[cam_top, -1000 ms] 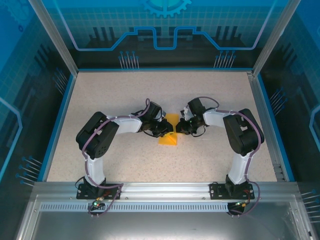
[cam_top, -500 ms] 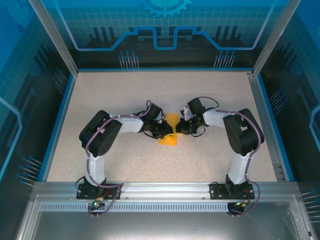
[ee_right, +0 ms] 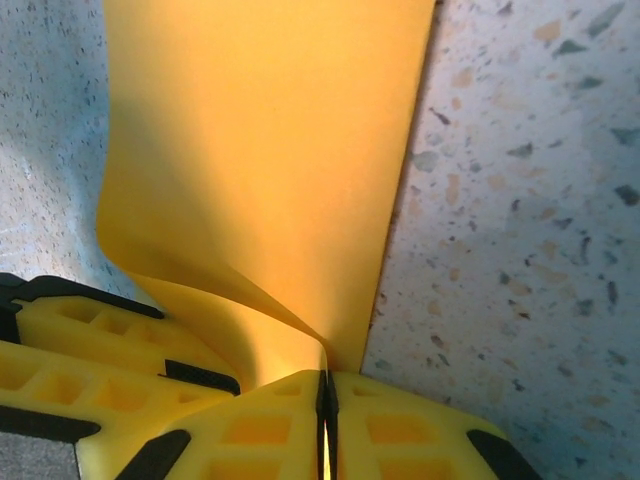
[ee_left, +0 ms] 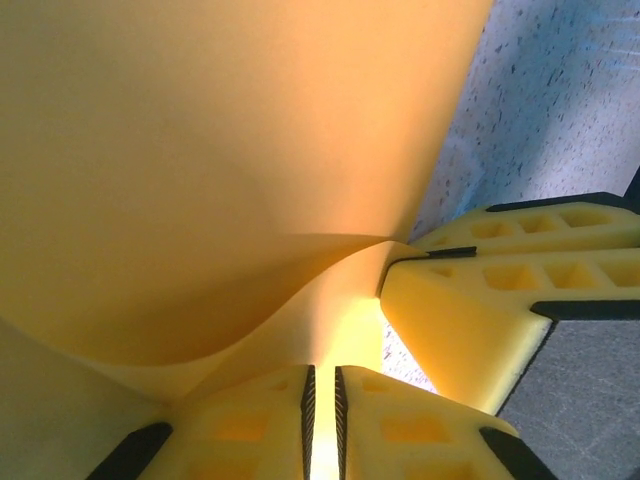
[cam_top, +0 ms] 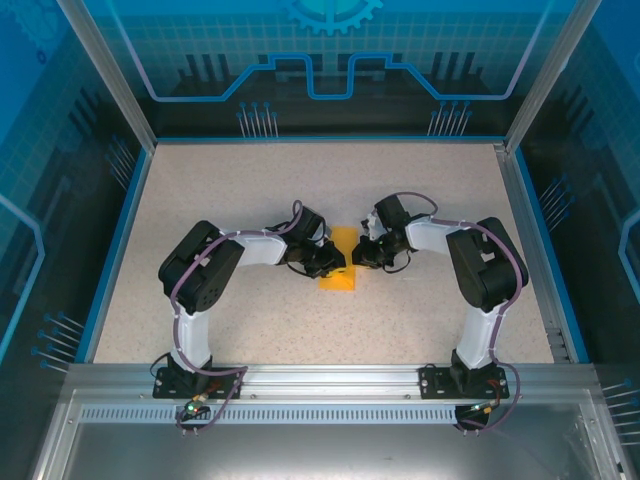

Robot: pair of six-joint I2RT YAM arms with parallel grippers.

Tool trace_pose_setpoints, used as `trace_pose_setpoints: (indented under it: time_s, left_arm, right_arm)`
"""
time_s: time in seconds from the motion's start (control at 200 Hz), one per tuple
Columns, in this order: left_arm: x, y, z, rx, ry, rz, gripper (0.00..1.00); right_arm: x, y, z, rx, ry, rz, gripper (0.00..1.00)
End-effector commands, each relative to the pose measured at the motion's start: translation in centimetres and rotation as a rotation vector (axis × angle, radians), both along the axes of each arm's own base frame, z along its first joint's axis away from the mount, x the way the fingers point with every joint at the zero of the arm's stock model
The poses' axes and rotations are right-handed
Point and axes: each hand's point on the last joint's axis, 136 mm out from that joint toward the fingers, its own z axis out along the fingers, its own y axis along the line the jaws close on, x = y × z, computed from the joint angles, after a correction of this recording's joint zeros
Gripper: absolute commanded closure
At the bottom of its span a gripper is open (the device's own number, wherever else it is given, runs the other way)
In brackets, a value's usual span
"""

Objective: Fold a paper plane with a square sheet of paper (pick it up from the middle)
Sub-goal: Fold the triangle a second time at the center of the table.

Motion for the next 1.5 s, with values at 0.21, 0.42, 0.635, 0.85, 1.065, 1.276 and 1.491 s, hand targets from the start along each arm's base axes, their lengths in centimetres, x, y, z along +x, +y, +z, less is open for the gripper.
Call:
trace_pose_setpoints:
  time_s: [0.21,0.42,0.635,0.85,1.065,1.276,1.491]
  left_arm:
    - [-0.9,0.8,-2.1,0.078,0.064,0.0,0.88]
    - [-0.9,0.9,-2.3,0.089,0.075,0.006,0.88]
    - [-0.9,1.3,-2.6,0.112,0.092,0.028,0.88]
    - [-0.8,1.3,-2.7,0.114,0.105,0.051,0.89]
    - [-0.7,1.4,-2.8,0.118,0.115,0.061,0.88]
    - [-0.8,1.4,-2.9,0.122,0.123,0.064,0.89]
    - [-0.7,1.4,-2.8,0.126,0.125,0.068,0.88]
  right_arm:
    - [0.2,-0.4,3.1,-0.031,-0.068,-0.019,0.76]
    - [-2.0,-0.4,3.9,-0.042,-0.074,-0.018,0.79]
    - [-5.6,1.7,3.3,-0.031,-0.018,0.051,0.84]
    - [-7.7,2.2,2.3,-0.062,0.016,0.084,0.87]
    - [-7.4,1.7,1.1,-0.113,0.021,0.074,0.87]
    - [-7.3,1.1,0.5,-0.159,0.025,0.073,0.86]
    - [-7.4,0.5,0.0,-0.19,0.03,0.076,0.86]
